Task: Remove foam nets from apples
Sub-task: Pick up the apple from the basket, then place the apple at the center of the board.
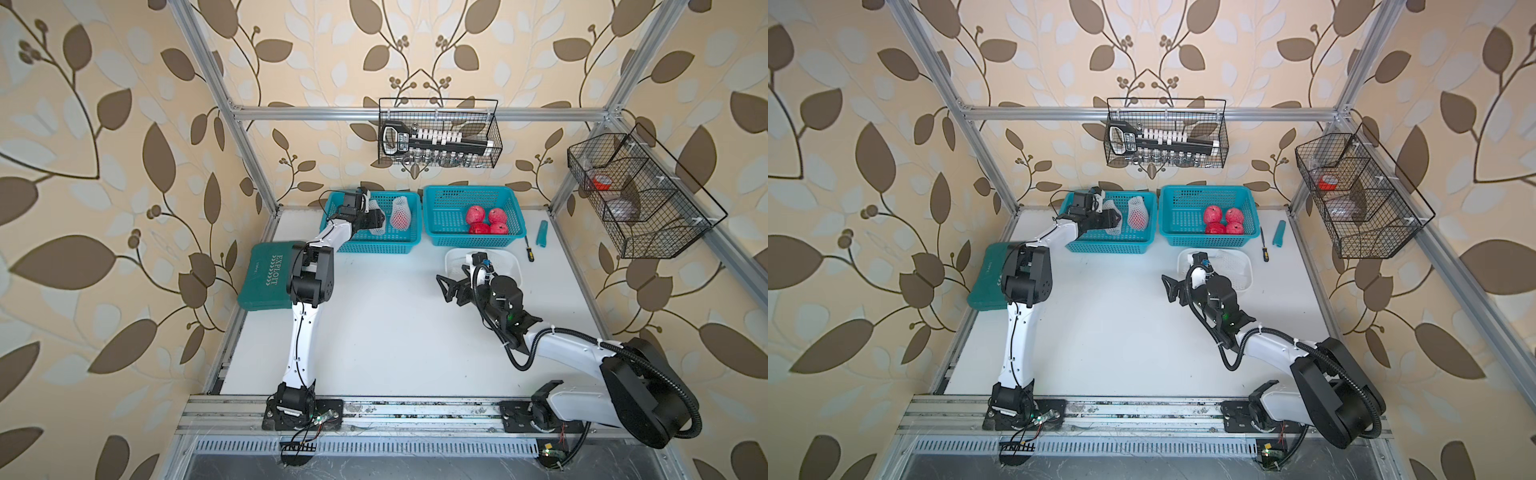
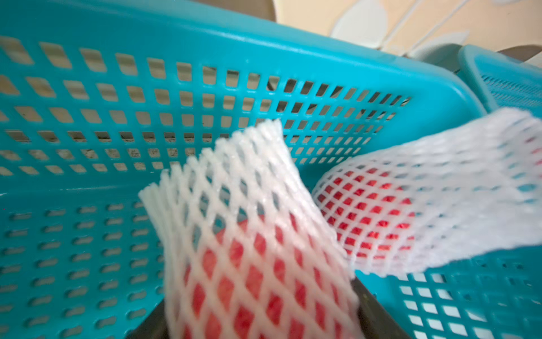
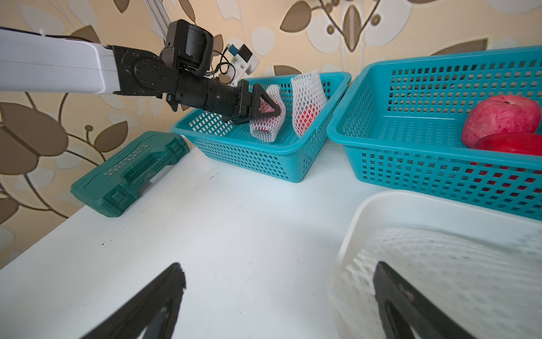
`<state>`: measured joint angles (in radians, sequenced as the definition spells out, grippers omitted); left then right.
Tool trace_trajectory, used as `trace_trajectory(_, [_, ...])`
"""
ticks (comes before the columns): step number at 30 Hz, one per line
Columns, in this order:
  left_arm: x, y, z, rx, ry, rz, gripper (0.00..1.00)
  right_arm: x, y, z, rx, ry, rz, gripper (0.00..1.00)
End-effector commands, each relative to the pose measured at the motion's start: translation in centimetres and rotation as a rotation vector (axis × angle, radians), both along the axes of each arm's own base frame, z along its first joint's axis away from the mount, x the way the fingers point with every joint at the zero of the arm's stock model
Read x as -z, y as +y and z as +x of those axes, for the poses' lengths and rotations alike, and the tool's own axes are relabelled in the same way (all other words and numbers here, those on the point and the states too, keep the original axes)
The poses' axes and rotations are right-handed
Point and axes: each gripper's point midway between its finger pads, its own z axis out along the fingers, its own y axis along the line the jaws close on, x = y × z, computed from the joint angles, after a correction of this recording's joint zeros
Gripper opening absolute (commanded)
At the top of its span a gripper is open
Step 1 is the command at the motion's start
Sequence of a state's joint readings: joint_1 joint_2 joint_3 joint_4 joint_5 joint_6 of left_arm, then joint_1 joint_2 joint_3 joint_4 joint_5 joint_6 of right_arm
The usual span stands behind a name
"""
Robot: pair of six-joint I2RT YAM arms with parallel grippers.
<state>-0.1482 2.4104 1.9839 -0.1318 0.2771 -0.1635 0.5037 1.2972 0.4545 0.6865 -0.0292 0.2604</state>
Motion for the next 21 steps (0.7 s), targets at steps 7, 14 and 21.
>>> trace_trajectory(7, [-8.9,1.5,-0.8,-0.012,-0.190,0.004,0.57,-1.2,-0.1,0.5,0.022,-0.034,0.002,1.00])
trace_trajectory(14, [-12.1,1.6,-5.8,0.021,-0.259,-0.001,0.53,-1.4,-1.2,0.3,0.076,-0.061,0.010,1.00])
trace_trajectory(21, [-16.2,-0.6,-14.5,0.140,-0.362,-0.053,0.53,-1.4,-1.4,0.4,0.088,-0.062,0.006,1.00])
